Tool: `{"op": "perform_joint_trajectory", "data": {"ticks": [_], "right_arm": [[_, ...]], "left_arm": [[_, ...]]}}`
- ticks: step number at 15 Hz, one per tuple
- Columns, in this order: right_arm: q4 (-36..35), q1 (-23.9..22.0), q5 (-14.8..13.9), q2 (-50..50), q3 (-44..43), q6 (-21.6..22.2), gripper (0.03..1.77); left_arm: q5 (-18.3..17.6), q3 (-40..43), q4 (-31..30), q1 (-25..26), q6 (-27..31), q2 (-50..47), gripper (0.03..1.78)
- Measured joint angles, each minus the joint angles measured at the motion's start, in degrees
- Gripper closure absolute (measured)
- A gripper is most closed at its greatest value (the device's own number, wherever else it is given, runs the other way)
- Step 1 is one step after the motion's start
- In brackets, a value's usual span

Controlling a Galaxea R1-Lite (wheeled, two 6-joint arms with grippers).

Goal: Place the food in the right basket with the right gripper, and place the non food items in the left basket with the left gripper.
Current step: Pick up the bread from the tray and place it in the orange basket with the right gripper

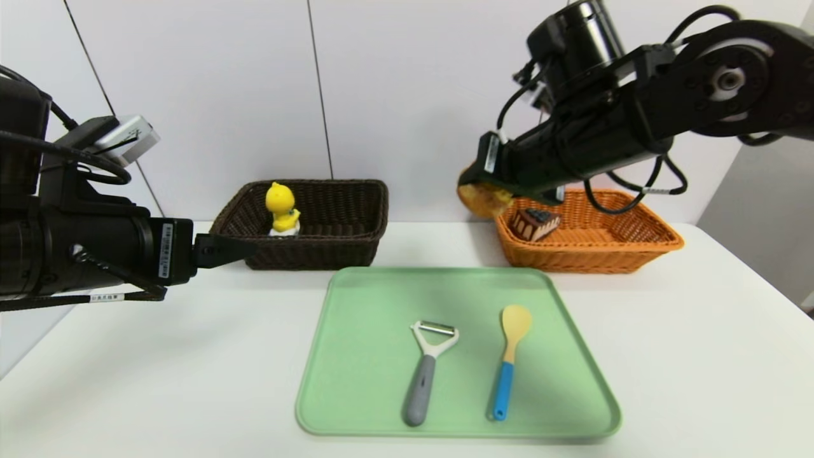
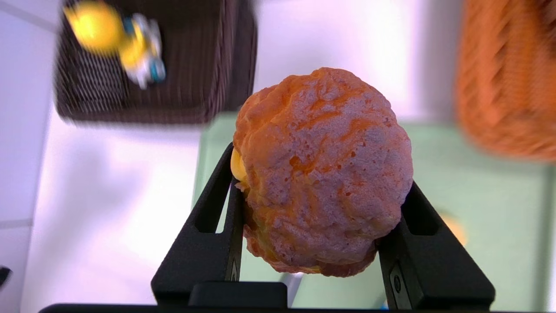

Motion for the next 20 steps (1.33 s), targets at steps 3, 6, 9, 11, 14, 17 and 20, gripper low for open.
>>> {"op": "perform_joint_trajectory", "data": {"ticks": [3, 6, 9, 11, 14, 17, 20], "right_arm": [[-3.67, -7.72, 0.01, -1.68, 0.00, -3.61, 0.96], [-3.95, -16.46, 0.06, -0.82, 0.00, -6.18, 0.96], [-3.72, -23.87, 0.12, 3.40, 0.44, -8.92, 0.96], [-4.02, -26.93, 0.09, 7.03, 0.46, -10.80, 0.96], [-4.50, -29.05, -0.27, 13.04, 0.30, -12.24, 0.96], [-5.77, -29.66, -0.83, 17.43, 0.04, -13.15, 0.93], [-6.34, -29.64, -1.87, 19.33, 0.00, -13.79, 0.65]], "left_arm": [[-0.71, 0.94, -1.97, -0.07, -0.41, -0.39, 0.12], [-1.49, 0.77, -1.93, -1.18, -0.43, -0.48, 0.12], [-1.60, 0.55, -1.90, -1.97, -0.43, -0.34, 0.12], [-1.62, 0.44, -1.90, -2.06, -0.43, -0.22, 0.12], [-1.49, 0.41, -1.90, -2.15, -0.39, -0.09, 0.12], [-1.56, 0.41, -1.90, -2.08, -0.41, -0.06, 0.12], [-1.51, 0.46, -1.93, -2.11, -0.43, -0.02, 0.12]]}}
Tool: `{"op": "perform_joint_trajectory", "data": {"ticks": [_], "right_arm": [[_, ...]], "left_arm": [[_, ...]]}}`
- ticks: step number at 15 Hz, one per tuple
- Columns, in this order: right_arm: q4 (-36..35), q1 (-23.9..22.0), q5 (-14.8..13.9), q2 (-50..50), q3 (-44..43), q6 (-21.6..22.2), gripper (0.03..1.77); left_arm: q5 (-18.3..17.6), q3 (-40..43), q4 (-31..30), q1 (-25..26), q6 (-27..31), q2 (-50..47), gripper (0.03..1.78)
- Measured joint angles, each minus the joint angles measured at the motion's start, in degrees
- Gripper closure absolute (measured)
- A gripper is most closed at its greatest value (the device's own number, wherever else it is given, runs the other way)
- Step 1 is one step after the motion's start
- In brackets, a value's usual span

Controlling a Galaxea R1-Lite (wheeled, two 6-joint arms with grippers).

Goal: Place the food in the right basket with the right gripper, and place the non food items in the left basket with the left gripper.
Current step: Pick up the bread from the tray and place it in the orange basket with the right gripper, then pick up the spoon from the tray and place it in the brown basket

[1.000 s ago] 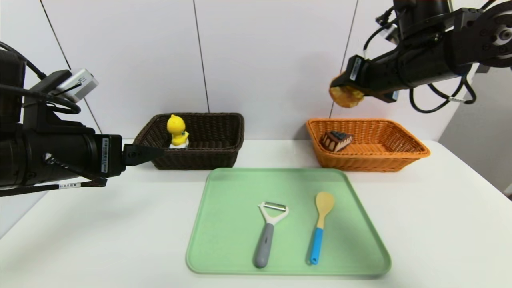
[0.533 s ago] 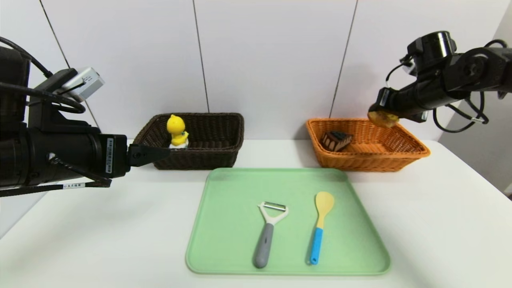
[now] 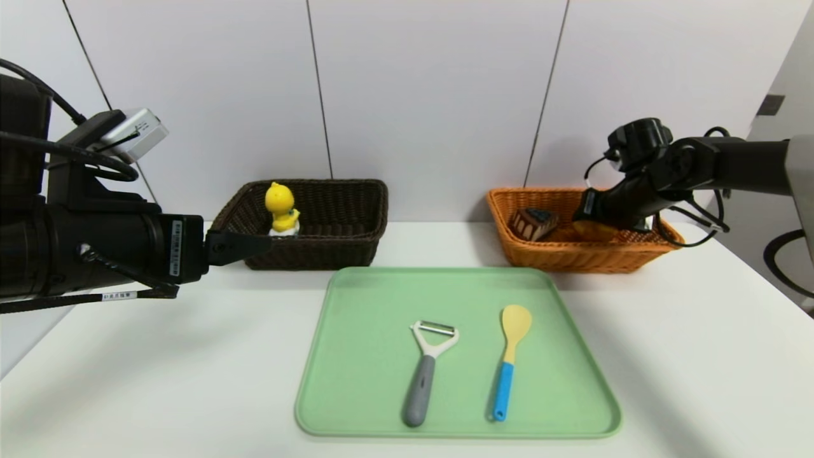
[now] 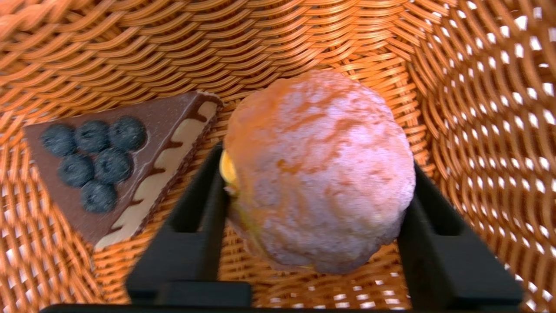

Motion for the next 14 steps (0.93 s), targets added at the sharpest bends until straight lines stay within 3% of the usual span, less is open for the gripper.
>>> {"op": "perform_joint_trajectory", "data": {"ticks": [4, 10, 14], "right_arm": [[-0.13, -0.05, -0.02, 0.02, 0.00, 0.01, 0.42], [0.72, 0.95, 0.00, -6.38, 0.00, -0.29, 0.24], [9.78, 6.34, 0.57, -16.46, 0.20, 0.67, 0.18]], "left_arm": [[0.02, -0.05, -0.02, -0.04, 0.09, 0.21, 0.12], [0.00, 0.06, 0.02, 0.00, 0.01, 0.16, 0.12], [0.33, 1.07, 0.09, -0.09, -0.22, -0.39, 0.12]]}}
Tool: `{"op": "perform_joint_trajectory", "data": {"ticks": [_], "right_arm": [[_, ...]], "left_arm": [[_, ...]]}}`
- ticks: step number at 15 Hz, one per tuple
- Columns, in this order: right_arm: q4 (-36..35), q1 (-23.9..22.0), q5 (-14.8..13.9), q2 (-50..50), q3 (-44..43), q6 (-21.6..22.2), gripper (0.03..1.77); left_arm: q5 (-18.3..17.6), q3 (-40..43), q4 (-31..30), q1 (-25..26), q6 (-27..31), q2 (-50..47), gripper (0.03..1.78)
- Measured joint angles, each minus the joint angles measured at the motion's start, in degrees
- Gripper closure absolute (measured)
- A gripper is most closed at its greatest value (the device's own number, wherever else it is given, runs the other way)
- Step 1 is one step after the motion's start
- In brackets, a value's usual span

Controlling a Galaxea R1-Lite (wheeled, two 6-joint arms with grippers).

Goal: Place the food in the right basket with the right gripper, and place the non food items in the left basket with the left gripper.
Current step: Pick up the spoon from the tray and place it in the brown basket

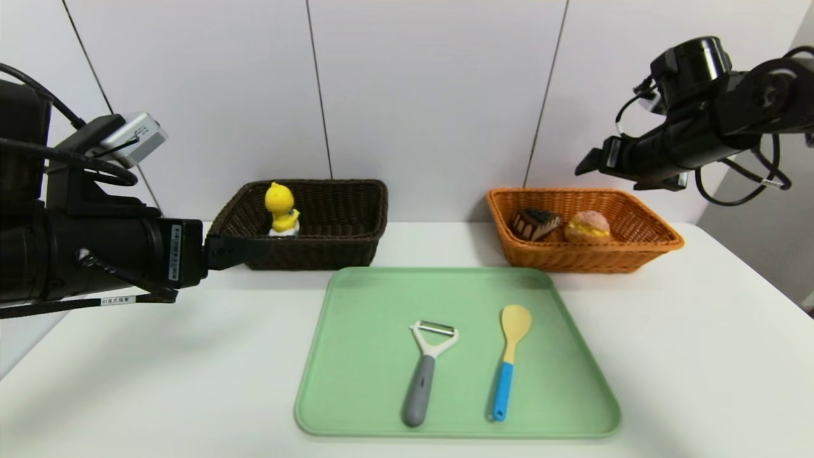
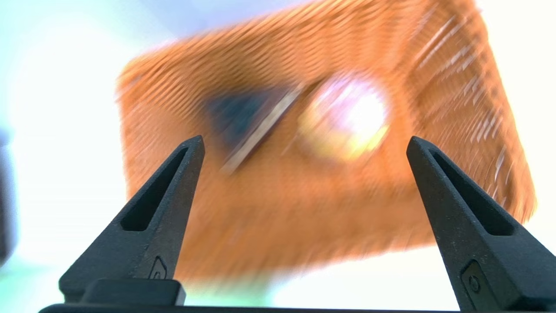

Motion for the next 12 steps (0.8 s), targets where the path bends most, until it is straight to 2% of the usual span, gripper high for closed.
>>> {"op": "perform_joint_trajectory", "data": {"ticks": [3, 6, 9, 12], "right_arm": [[12.28, 8.86, 1.49, -5.44, 0.22, 5.34, 0.15], [23.58, 17.09, 4.57, -6.14, 0.27, 15.38, 0.13], [34.05, 21.35, 10.08, -3.08, 0.35, 22.58, 0.12], [37.17, 23.86, 10.17, 0.20, 0.24, 25.91, 0.11]], "left_arm": [[0.48, 1.17, -0.05, -1.22, -0.05, -0.24, 0.12], [0.78, 2.55, -0.09, -3.10, -0.07, -0.80, 0.12], [0.80, 4.44, -0.11, -4.66, -0.10, -1.40, 0.12], [0.83, 5.44, -0.26, -5.02, -0.13, -1.93, 0.12]]}}
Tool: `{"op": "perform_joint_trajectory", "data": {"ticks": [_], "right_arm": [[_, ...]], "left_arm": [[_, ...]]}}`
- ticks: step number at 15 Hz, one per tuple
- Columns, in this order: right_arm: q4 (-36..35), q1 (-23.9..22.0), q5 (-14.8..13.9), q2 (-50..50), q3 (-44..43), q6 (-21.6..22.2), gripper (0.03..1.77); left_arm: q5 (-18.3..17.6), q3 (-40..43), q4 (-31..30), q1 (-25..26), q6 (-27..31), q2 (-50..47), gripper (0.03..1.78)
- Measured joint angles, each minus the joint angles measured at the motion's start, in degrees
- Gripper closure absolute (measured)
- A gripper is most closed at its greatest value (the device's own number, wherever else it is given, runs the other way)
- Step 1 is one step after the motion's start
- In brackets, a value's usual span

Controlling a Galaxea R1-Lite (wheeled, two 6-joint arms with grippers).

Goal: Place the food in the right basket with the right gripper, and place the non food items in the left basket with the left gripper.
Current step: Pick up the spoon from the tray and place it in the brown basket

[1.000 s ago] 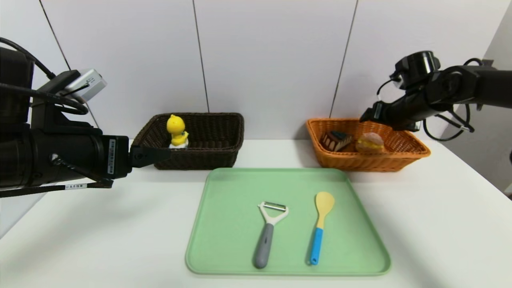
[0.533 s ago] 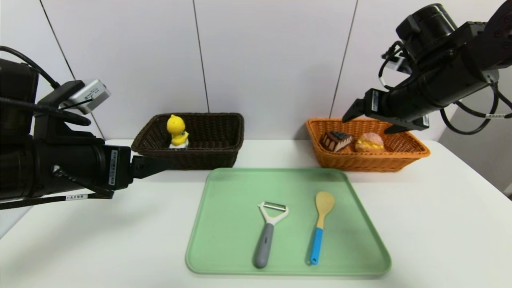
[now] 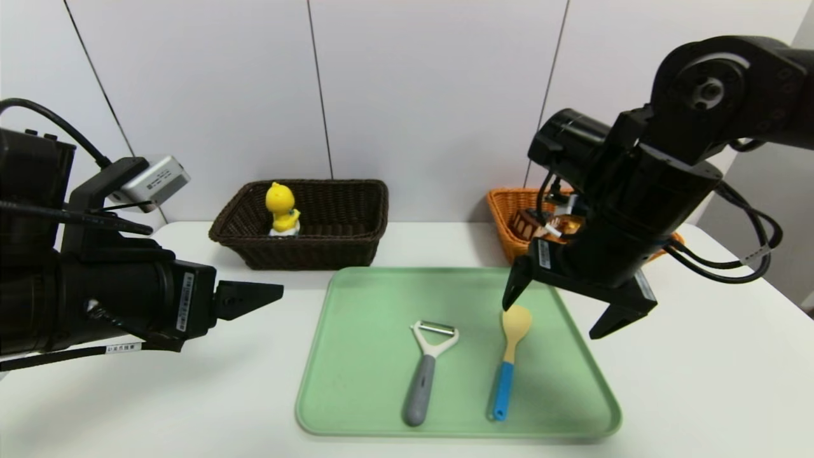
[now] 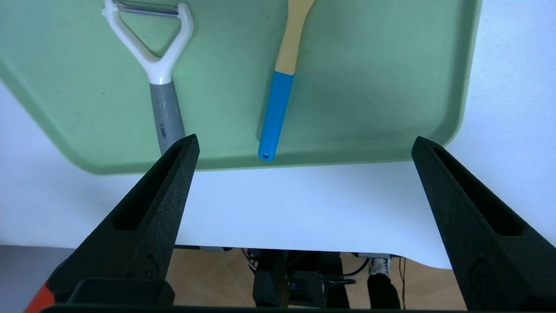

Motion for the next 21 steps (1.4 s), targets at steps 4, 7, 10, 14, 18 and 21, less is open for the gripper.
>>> {"op": "perform_joint_trajectory", "data": {"ticks": [4, 7, 10, 14, 18, 21], "right_arm": [[1.60, 3.41, -0.30, 4.21, -0.09, 5.16, 0.11], [1.56, 4.16, -0.33, 7.35, -0.18, 9.48, 0.10], [1.60, 4.13, -0.74, 9.51, -0.24, 10.25, 0.10], [1.49, 3.79, -1.88, 11.40, -0.35, 9.96, 0.10], [1.40, 3.35, -1.85, 12.76, -0.35, 9.96, 0.10], [0.90, 3.11, -1.27, 13.45, -0.35, 9.87, 0.10]], "left_arm": [[-0.05, 0.30, -0.05, -0.09, 0.00, -0.39, 0.12], [-0.06, 0.20, -0.11, -0.09, 0.13, -0.69, 0.12], [-0.11, 0.11, -0.16, -0.24, 0.09, -0.78, 0.12], [-0.11, 0.09, -0.13, -0.38, 0.15, -0.94, 0.12], [-0.11, 0.24, 0.01, -0.44, 0.20, -1.49, 0.12], [-0.11, 0.28, 0.04, -0.44, 0.22, -1.68, 0.12]]}}
